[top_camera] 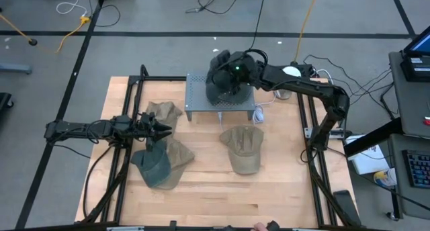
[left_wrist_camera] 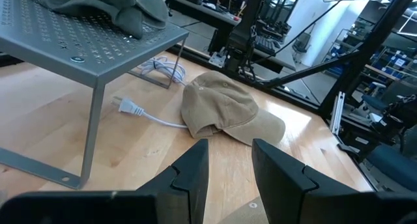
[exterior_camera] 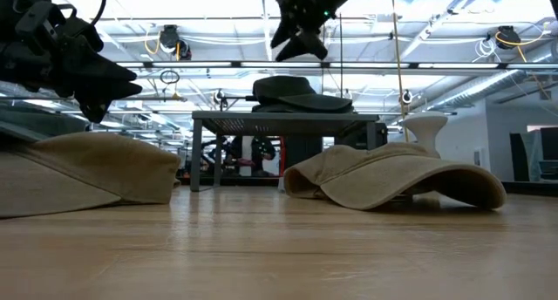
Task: Pick & Place hat
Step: Stack the black cap on top of the black caps on the shelf
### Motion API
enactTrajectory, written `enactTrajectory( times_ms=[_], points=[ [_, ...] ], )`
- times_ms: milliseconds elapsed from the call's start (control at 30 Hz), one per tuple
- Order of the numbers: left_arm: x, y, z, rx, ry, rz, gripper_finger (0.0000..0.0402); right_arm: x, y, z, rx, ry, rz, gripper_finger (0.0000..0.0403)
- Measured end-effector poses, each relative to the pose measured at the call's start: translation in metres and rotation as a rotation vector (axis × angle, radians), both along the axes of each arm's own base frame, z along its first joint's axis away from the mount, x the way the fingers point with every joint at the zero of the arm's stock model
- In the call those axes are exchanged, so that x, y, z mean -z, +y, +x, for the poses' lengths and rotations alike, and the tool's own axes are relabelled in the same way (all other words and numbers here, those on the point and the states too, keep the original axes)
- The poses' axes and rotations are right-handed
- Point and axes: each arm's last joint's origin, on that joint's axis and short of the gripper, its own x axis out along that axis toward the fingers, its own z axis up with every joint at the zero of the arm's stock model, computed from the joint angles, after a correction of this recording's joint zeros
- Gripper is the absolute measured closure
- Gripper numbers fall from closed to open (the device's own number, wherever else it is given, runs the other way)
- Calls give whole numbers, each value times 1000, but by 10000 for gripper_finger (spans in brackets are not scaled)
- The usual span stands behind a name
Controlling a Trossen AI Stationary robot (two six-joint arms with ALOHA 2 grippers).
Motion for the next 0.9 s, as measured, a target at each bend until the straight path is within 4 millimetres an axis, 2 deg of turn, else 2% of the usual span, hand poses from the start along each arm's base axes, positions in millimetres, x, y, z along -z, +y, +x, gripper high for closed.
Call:
enactTrajectory(
  times_ms=[167, 333, 467, 700, 900],
  points=[
    [0, 0, 0, 0, -1, 0, 279, -12, 0, -8, 189, -164, 125, 162],
    [0, 0, 0, 0, 0, 0, 279, -26, 1, -21, 460, -405, 277, 159],
    [0, 0, 0, 0, 0, 0, 279, -33, 6, -34, 621, -533, 395, 158],
    [0, 0, 0, 0, 0, 0, 279, -46, 29, -72, 756, -558, 595, 158],
    [0, 0, 0, 0, -1, 0, 279, -59, 59, -96, 709, -521, 701, 162]
  ],
)
